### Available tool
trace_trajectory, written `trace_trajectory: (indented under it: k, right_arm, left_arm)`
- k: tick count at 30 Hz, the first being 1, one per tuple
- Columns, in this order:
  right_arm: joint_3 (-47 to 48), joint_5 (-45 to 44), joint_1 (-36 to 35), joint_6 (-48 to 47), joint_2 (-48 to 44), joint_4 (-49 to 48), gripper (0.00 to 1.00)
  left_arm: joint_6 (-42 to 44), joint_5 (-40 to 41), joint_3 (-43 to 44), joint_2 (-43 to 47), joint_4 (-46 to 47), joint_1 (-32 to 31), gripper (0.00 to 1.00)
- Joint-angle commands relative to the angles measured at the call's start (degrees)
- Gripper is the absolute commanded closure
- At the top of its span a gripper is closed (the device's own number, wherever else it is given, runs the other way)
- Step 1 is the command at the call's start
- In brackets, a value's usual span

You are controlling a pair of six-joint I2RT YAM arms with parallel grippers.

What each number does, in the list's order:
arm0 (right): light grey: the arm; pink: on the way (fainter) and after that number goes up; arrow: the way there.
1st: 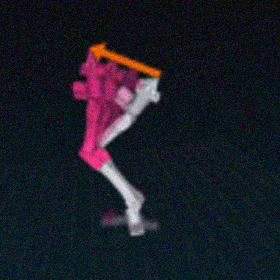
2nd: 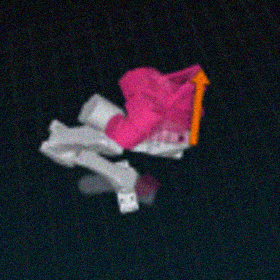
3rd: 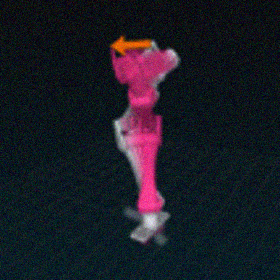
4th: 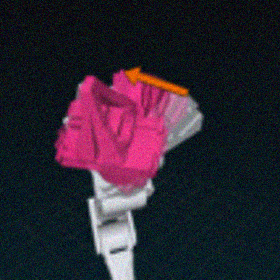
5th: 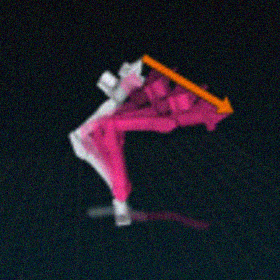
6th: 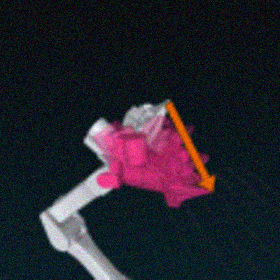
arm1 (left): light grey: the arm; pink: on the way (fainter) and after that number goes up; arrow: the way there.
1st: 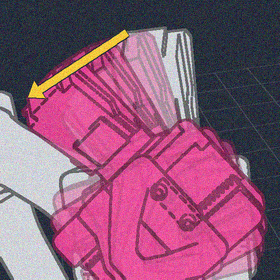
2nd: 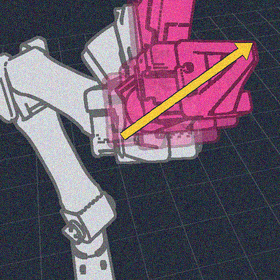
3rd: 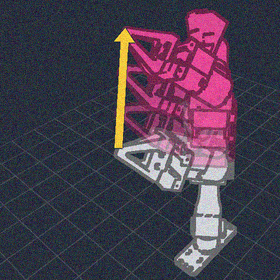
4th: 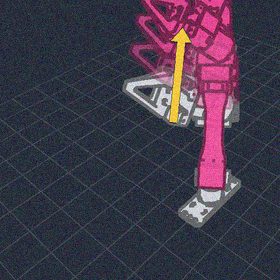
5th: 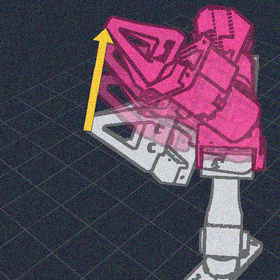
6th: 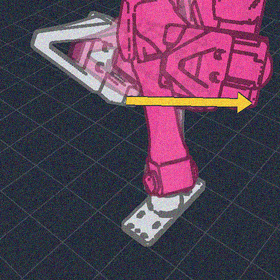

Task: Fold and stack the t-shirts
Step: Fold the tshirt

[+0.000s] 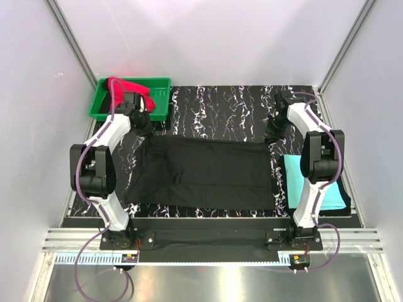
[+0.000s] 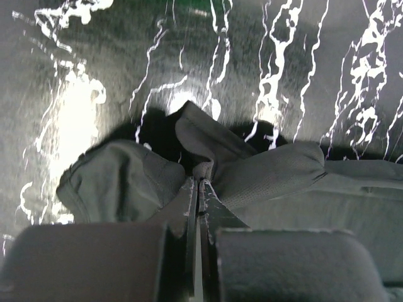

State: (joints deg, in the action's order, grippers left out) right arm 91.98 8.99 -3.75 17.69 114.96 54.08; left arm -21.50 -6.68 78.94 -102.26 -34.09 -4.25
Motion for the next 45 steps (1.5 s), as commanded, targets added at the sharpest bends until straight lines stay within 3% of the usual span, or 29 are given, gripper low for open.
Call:
trace_trajectory:
  k: [1,18,40,41,43,45]
  right_arm:
    - [-2.41,2.08,0.14,0.76,-6.32,-0.38,1.0]
    - [-16.48,6.83,0.06,2.08,-15.28,0.06,1.0]
    - [-20.09,5.95,0.14,1.03,-14.41,3.12,0.98]
    - [-20.35,6.21,0.14,1.03,-14.5,3.57,0.97]
    - [-21.67,7.0,0.14,1.55,-14.76,4.36,0.87]
    - [-22.46,8.23,0.06,1.38,-15.37,4.8,0.84]
  left_arm:
    - [-0.56,1.14,-1.33,4.43,-0.71,-0.14,1.0]
    - [-0.83,3.24,-11.44,14.01,-5.72,-0.14,1.0]
    - [-2.67,2.55,-18.11,17.53,-10.56,-0.06,1.0]
    - [-2.93,2.63,-18.46,17.97,-11.69,-0.06,0.97]
    - [-3.81,4.73,-18.9,18.85,-13.19,0.12,0.72]
    - [-4.34,5.62,-19.61,21.04,-13.73,0.99,0.66]
